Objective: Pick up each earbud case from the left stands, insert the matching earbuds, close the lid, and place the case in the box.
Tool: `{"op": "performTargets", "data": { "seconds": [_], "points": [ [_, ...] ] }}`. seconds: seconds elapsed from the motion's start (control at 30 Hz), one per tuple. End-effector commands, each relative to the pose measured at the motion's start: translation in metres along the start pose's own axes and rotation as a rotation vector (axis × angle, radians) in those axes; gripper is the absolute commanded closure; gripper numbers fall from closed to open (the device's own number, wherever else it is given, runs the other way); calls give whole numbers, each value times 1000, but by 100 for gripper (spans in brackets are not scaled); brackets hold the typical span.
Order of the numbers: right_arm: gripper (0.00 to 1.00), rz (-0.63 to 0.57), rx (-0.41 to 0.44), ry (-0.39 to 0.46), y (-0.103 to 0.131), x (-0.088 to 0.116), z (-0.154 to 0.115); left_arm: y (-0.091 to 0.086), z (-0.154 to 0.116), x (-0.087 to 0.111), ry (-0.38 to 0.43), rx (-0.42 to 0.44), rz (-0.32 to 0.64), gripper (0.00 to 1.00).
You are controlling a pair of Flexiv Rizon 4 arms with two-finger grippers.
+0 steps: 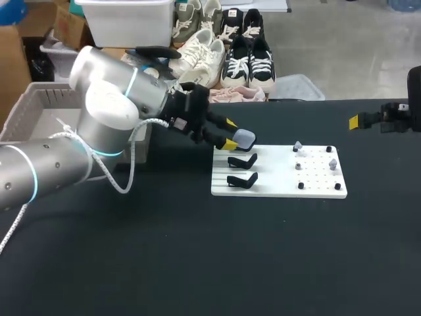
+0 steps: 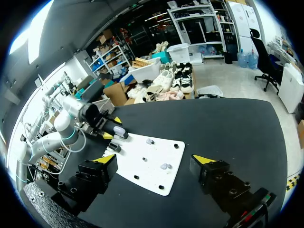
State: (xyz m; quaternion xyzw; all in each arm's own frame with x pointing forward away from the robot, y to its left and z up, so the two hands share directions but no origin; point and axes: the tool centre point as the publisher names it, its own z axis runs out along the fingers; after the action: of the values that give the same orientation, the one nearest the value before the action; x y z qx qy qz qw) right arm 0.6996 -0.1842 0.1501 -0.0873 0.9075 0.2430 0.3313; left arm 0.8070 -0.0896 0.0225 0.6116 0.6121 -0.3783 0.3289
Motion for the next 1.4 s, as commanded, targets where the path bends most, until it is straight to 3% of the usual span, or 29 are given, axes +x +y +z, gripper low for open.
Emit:
{"op": "performTargets", "data": {
  "seconds": [0.03, 0.6, 1.4],
  "points": [
    [0, -1, -7, 2, -2, 0, 0, 5, 6, 1, -4, 8, 11, 29],
    [0, -1, -7, 2, -2, 0, 0, 11, 11, -1, -1, 11, 42, 47],
    [0, -1, -7, 2, -2, 0, 0, 4, 16, -2, -8, 25, 68, 56]
  ]
}}
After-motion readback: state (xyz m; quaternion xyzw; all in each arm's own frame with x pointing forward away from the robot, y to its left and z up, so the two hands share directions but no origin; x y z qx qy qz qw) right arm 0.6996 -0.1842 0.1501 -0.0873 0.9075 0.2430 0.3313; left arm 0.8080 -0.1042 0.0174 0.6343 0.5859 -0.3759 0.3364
